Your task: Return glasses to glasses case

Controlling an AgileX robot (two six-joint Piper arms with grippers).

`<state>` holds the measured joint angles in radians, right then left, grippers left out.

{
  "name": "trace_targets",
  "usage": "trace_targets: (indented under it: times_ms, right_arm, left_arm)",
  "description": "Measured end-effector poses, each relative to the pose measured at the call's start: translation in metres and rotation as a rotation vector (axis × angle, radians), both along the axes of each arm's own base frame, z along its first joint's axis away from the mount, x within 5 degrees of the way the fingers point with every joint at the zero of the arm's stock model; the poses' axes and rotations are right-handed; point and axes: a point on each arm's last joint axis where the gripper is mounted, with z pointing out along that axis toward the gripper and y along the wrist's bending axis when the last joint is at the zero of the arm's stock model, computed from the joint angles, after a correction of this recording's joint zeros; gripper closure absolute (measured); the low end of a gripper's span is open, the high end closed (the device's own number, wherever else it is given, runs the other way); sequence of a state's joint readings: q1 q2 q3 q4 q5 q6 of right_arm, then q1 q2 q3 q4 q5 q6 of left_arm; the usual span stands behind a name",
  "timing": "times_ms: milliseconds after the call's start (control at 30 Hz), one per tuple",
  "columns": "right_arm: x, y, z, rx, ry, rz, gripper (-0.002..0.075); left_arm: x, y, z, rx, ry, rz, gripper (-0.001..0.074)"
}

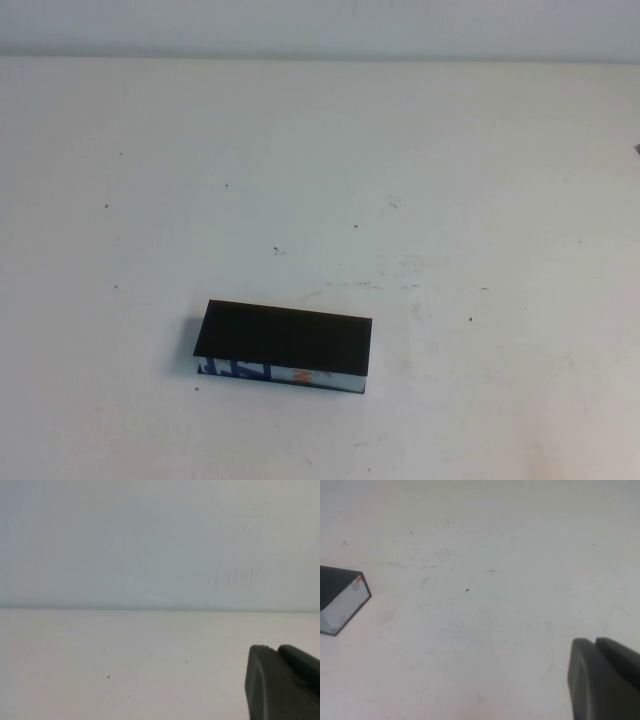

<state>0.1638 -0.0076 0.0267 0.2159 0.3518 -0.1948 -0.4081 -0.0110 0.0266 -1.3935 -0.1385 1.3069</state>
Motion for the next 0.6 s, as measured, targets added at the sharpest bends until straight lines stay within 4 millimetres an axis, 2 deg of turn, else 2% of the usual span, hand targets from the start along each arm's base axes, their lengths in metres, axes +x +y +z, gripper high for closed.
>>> trace_targets:
  times_ms: [467, 600]
  right_arm:
    - [-0.0002, 0.0008, 0.0, 0.025, 0.006, 0.002, 0.0739]
    - [-0.0002, 0.0008, 0.0001, 0.025, 0.006, 0.003, 0.0739]
  left_arm:
    - [-0.0002, -0.0008, 0.0001, 0.005, -0.003, -0.014, 0.0736]
    - [-0.0004, 0.0005, 0.0042, 0.098, -0.076, 0.016, 0.0736]
